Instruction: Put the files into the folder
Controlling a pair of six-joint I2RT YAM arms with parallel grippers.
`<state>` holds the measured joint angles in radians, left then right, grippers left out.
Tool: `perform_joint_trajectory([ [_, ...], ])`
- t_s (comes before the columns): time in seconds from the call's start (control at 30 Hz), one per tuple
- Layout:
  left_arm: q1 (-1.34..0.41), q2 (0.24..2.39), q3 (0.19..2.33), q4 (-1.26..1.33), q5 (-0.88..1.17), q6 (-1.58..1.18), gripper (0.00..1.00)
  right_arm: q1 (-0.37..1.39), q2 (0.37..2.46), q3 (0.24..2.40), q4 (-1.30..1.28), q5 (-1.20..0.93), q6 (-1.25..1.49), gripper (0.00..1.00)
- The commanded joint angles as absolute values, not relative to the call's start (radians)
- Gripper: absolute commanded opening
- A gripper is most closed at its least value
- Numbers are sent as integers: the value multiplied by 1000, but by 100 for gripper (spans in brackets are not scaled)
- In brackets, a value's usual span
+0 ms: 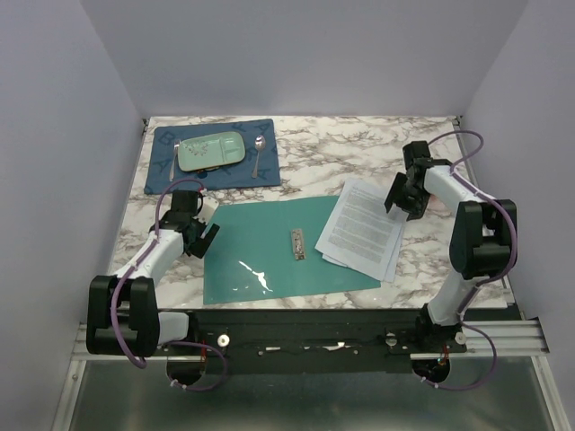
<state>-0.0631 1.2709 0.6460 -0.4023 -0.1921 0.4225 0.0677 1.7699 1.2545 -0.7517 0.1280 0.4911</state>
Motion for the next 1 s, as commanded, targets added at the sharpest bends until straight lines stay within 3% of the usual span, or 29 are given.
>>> perform_joint_trajectory([
  [0.0,-66,1244,664,-431,-187,430,99,48,1798,1255,-689,29,460,68],
  [0.5,-64,1270,676,-423,-192,436,99,38,1655,1075,-672,-46,462,68],
  [0.97,-60,1235,655,-423,-204,451,99,40,1689,1081,-684,-55,483,66],
])
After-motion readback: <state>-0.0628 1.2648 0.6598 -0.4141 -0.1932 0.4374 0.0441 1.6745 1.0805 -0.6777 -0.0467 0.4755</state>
